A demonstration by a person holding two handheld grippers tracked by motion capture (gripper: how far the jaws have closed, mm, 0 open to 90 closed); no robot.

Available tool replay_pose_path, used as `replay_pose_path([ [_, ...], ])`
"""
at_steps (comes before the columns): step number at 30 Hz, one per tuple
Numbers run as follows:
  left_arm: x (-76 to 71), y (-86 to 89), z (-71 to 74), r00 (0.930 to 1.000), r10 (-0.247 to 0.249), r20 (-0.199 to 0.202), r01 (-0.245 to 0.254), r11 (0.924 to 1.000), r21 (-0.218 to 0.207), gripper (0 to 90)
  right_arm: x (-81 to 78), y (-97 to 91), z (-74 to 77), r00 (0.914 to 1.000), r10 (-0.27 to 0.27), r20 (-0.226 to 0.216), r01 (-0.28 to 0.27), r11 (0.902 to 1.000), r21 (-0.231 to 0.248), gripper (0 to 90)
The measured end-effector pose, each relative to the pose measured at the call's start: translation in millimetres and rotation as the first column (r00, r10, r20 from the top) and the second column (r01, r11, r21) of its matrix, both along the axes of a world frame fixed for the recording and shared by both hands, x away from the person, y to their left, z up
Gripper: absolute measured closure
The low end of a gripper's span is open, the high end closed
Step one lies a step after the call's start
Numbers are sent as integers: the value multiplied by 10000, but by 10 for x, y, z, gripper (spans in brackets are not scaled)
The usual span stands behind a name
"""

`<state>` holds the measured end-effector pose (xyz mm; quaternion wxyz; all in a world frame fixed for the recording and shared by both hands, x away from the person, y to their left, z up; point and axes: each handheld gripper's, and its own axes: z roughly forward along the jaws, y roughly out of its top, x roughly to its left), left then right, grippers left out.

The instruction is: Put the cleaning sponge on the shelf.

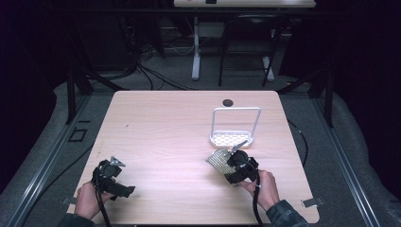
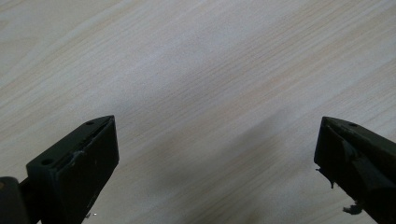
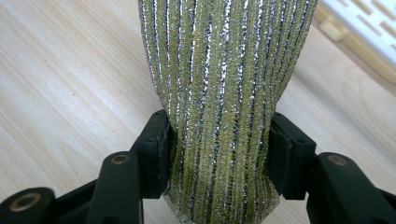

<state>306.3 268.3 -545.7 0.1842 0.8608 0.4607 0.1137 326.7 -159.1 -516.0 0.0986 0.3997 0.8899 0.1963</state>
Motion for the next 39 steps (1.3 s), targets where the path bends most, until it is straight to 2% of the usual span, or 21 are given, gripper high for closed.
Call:
replay_pose_path([
  [21,3,8,-2,9999,93,73,-93,9999,-51,0,29,-165,115,9988,-400,273,401,9992,-43,473],
  [30,4,-11,-7,9999,103,104,-105,9998,174,0,54,-225,141,9979,-531,362,536,9985,-148,474],
  [39,8,-11,-2,9998,123,130,-126,9997,189,0,102,-300,166,9950,-860,510,868,9961,-131,477],
])
